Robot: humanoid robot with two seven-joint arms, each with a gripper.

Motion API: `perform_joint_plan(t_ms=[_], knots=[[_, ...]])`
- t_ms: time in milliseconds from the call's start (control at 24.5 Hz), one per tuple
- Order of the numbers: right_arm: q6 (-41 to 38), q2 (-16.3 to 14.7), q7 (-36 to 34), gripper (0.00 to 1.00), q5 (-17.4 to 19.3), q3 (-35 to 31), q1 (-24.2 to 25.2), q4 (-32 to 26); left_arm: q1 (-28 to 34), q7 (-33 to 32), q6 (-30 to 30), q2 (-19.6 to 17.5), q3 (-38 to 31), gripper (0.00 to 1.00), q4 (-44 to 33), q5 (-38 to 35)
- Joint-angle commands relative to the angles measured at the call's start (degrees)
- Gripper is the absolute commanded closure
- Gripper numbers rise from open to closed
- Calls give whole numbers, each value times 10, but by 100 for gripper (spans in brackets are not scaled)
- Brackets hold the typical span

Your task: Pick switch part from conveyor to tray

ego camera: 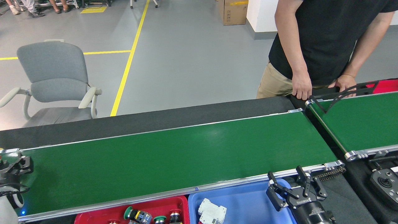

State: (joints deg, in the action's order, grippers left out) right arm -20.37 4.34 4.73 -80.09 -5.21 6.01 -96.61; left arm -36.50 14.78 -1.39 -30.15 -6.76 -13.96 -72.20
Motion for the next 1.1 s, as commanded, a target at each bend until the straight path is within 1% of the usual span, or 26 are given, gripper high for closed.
perform_joint_plan(t_ms=[0,82,122,245,326,449,530,612,693,734,816,897,938,979,1020,1060], knots=[[2,-3,1,1,0,5,-6,-6,-9,4,10,-10,-1,69,0,29],[2,-3,2,1,0,5,-6,-6,-9,4,11,-10,3,76,-2,43],[2,-3,2,1,0,5,-6,-6,-9,5,11,-10,3,77,-3,43],[1,-3,1,1,0,6,-3,-7,-8,5,12,-9,3,80,-5,44],[2,-1,1,1,1,6,-3,-7,-7,5,23,-2,4,81,-10,43],[3,0,1,1,2,2,-1,-9,9,6,51,12,4,81,-55,43],[10,0,1,1,2,-6,4,-11,40,1,100,33,4,82,-136,44],[29,-5,0,1,3,-17,11,-15,85,-12,148,50,4,82,-239,44],[40,-11,-2,1,5,-38,12,-20,165,-59,194,72,4,82,-413,45],[41,-11,-2,1,5,-46,13,-23,201,-81,206,78,5,82,-484,46],[41,-11,-2,1,5,-53,14,-25,302,-122,236,91,4,82,-658,47],[38,-12,-2,1,5,-53,22,-26,419,-141,271,116,5,81,-814,44],[37,-12,-2,1,5,-53,25,-30,477,-143,291,134,8,80,-877,41],[37,-13,-2,1,5,-54,32,-38,516,-144,319,160,27,77,-887,41],[40,-11,-2,1,6,-55,40,-40,519,-147,343,189,65,66,-876,37],[40,-10,-2,1,6,-56,42,-43,523,-149,346,197,81,53,-878,28]])
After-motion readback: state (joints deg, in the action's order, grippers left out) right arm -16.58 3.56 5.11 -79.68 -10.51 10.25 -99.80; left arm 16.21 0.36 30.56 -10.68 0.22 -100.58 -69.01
